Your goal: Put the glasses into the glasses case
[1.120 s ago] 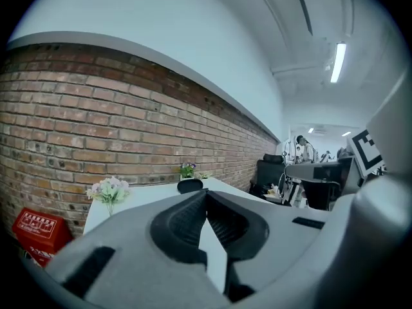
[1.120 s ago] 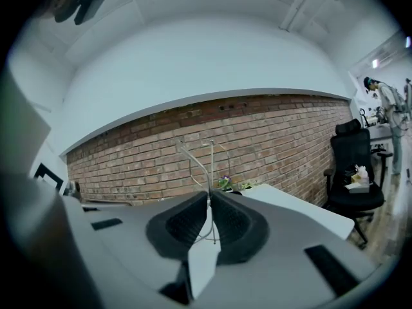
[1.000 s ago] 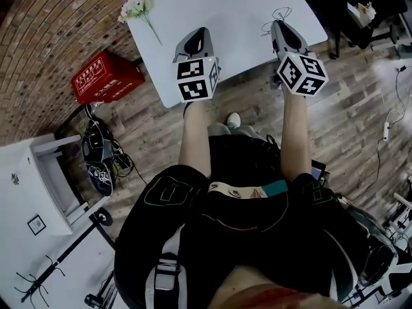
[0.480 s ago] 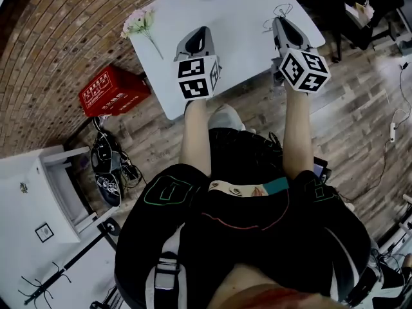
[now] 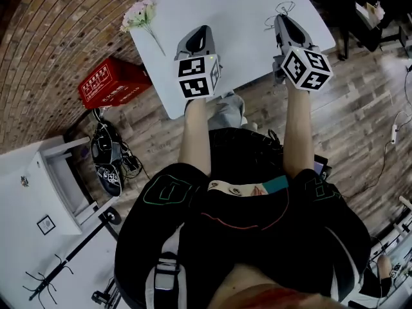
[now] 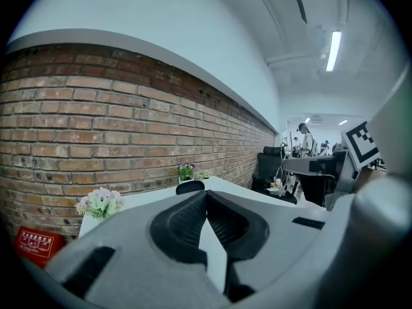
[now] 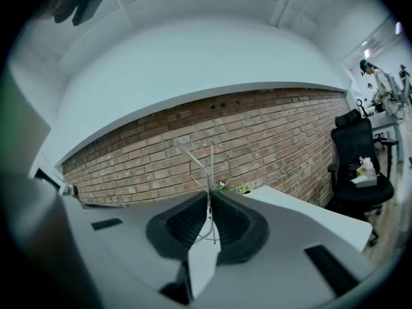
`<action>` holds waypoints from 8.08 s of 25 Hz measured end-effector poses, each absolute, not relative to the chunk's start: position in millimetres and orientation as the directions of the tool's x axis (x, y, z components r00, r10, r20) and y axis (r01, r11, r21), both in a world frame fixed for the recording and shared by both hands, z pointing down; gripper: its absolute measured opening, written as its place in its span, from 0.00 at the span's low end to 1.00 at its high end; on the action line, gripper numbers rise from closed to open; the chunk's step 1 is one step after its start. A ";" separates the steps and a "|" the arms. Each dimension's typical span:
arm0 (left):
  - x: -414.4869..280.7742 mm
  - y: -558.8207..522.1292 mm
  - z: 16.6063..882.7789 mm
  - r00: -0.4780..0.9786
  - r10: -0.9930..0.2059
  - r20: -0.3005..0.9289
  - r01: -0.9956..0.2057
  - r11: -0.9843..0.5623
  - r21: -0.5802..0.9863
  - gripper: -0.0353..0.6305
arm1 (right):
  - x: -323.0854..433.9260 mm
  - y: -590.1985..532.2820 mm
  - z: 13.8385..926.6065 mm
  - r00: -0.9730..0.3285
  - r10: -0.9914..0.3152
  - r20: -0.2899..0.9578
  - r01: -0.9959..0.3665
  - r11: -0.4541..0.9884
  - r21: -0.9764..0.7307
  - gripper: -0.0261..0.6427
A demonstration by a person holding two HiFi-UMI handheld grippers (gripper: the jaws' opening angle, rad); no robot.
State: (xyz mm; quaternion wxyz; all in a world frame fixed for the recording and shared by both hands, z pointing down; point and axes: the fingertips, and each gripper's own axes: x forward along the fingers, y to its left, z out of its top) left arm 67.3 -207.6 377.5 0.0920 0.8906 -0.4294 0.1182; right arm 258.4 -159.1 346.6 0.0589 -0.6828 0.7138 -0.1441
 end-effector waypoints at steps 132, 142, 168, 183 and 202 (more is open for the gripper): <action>76.1 -422.8 513.3 0.541 -0.718 0.438 -0.835 -0.397 0.381 0.05 | 219.4 -481.7 548.7 -0.189 -0.205 0.960 -0.234 0.959 0.159 0.21; 101.0 -404.7 480.0 0.566 -0.736 0.371 -0.817 -0.443 0.369 0.05 | 226.1 -457.4 464.2 -0.422 -0.500 0.756 -0.574 0.793 0.204 0.08; 159.7 -308.7 351.1 0.423 -0.895 0.143 -0.901 -0.398 0.175 0.05 | 314.0 -313.4 311.7 -0.418 -0.905 0.078 -0.898 0.398 -0.187 0.05; 148.6 -304.0 302.2 0.346 -0.935 0.081 -0.938 -0.345 0.028 0.05 | 331.6 -295.9 288.2 -0.365 -0.931 0.019 -0.926 0.361 -0.109 0.05; 154.3 -309.5 307.3 0.348 -0.932 0.096 -0.937 -0.350 0.004 0.05 | 334.7 -302.3 294.2 -0.372 -0.928 0.031 -0.928 0.370 -0.052 0.05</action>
